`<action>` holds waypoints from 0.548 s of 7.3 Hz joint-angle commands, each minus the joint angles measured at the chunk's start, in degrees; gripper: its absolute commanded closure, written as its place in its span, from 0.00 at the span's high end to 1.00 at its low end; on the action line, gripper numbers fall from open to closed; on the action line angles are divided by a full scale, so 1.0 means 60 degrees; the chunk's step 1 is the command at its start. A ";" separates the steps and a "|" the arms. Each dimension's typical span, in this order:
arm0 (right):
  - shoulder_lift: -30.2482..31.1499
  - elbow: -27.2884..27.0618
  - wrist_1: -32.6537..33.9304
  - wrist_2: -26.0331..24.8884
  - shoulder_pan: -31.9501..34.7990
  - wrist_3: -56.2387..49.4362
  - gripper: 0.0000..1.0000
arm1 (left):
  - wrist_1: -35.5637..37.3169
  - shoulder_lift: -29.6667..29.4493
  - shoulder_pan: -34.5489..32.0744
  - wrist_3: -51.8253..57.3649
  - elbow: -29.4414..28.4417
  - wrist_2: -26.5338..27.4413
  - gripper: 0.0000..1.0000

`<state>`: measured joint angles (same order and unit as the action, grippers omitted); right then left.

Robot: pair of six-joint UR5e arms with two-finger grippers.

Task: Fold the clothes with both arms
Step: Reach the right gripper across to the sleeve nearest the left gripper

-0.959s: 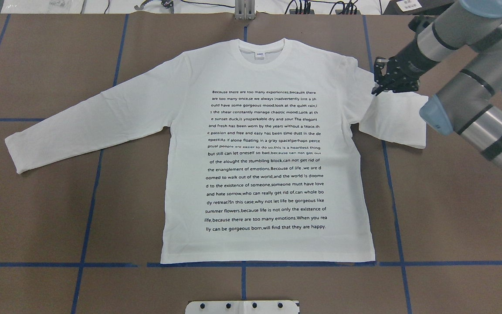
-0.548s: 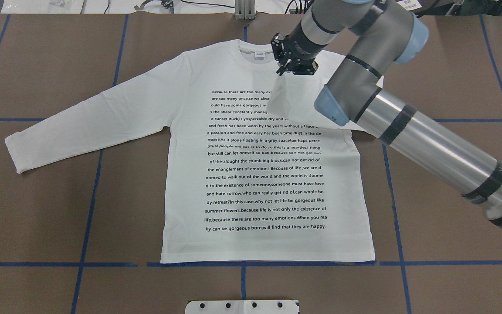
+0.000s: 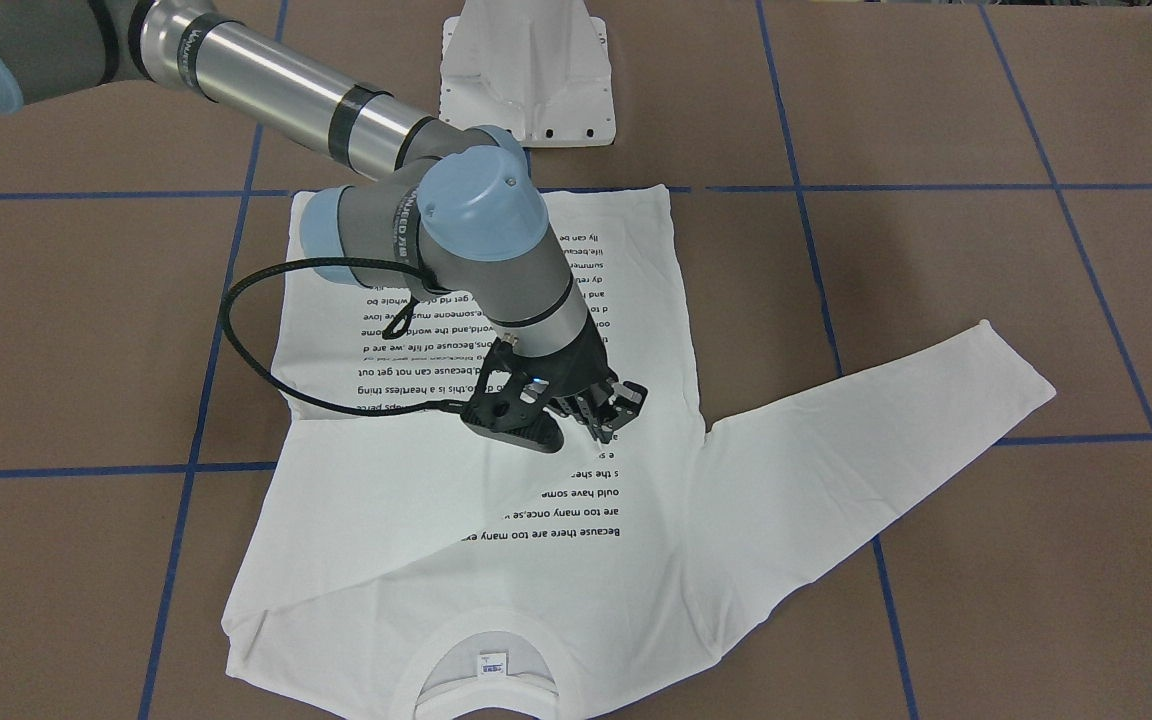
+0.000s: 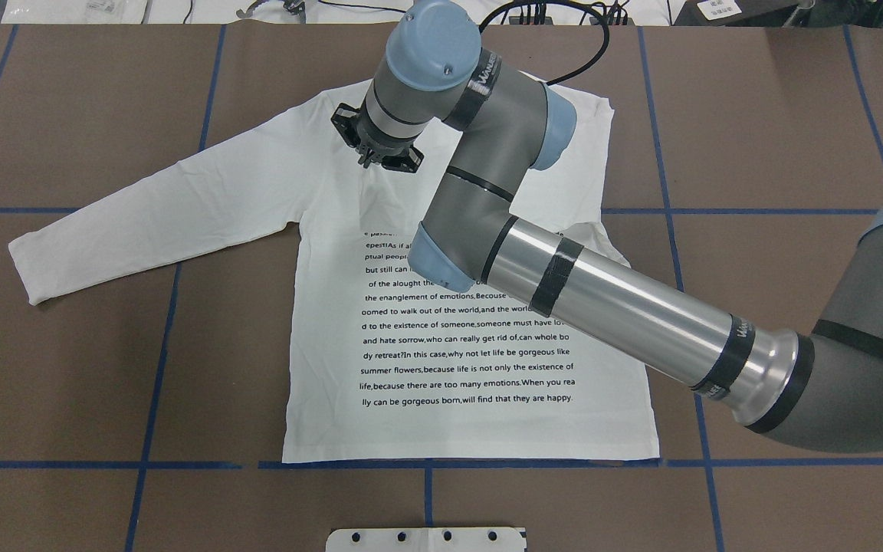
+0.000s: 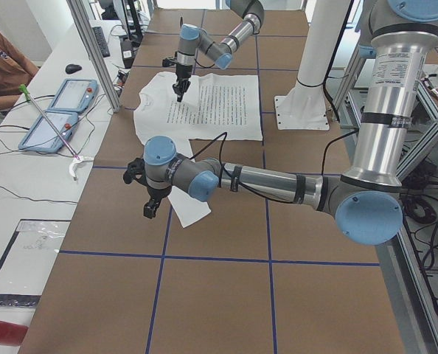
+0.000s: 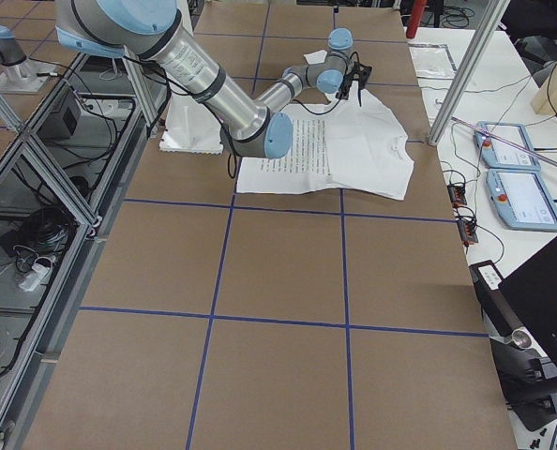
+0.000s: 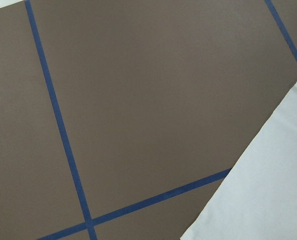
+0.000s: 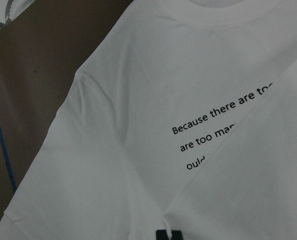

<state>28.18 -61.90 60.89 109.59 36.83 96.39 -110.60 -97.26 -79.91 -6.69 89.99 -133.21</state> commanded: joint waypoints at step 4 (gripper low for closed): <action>-0.0770 0.0502 -0.0217 -0.1182 -0.0995 0.0531 0.10 | 0.0005 -0.0006 0.0121 -0.0027 0.0002 -0.0050 1.00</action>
<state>24.19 -58.94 59.61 104.16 32.11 98.71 -110.57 -97.24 -79.24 -6.81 89.93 -133.43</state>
